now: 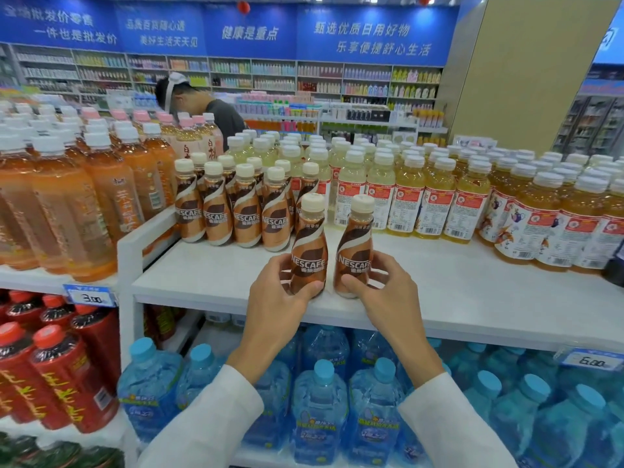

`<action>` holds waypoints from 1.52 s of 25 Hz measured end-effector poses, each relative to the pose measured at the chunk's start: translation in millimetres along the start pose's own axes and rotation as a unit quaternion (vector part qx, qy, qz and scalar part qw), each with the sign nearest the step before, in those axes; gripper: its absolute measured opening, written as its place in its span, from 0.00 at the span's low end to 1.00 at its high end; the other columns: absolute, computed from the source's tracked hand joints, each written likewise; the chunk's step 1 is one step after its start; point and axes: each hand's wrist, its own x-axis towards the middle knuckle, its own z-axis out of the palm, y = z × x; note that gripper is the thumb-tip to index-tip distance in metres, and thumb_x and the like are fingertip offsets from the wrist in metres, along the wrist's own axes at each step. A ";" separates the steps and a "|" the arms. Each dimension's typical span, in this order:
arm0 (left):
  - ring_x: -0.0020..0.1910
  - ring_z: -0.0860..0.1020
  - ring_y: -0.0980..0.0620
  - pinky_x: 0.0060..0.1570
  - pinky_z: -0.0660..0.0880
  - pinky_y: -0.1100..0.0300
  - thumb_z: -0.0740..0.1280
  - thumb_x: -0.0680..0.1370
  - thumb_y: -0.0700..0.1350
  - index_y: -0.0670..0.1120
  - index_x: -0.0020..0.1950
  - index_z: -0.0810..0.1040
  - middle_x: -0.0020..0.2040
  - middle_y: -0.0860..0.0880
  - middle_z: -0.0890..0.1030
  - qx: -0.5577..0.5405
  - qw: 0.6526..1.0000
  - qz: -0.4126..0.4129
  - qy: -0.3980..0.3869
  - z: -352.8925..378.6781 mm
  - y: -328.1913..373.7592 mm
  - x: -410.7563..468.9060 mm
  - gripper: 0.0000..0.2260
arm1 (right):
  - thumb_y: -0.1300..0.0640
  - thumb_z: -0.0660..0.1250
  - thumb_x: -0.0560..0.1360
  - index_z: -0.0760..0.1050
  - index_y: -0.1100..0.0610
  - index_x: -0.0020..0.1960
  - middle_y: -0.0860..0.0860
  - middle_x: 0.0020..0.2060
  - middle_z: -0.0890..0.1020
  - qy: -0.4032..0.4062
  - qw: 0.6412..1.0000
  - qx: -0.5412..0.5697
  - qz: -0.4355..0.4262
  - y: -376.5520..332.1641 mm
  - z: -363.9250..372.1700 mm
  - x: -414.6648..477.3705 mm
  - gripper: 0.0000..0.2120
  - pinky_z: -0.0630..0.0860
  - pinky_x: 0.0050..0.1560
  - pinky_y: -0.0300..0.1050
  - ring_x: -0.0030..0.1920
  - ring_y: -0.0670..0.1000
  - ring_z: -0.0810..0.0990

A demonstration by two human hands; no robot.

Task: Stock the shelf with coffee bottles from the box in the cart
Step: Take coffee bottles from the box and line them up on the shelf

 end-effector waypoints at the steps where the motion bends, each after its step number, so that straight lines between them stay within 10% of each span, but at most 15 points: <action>1: 0.56 0.77 0.58 0.56 0.73 0.65 0.79 0.72 0.51 0.54 0.65 0.73 0.57 0.58 0.78 0.008 1.000 -0.004 0.013 -9.0 -4.6 4.3 0.25 | 0.53 0.78 0.71 0.74 0.46 0.63 0.42 0.55 0.80 -0.008 1.000 -0.002 0.000 -2.9 8.5 7.3 0.23 0.76 0.56 0.38 0.52 0.41 0.79; 38: 0.72 0.70 0.43 0.69 0.68 0.50 0.68 0.82 0.45 0.43 0.76 0.66 0.72 0.44 0.69 0.178 0.951 -0.073 0.242 -113.6 -62.1 86.2 0.24 | 0.49 0.74 0.75 0.70 0.52 0.71 0.49 0.65 0.78 -0.018 0.999 -0.021 -0.031 2.8 115.1 87.8 0.28 0.75 0.67 0.58 0.63 0.54 0.78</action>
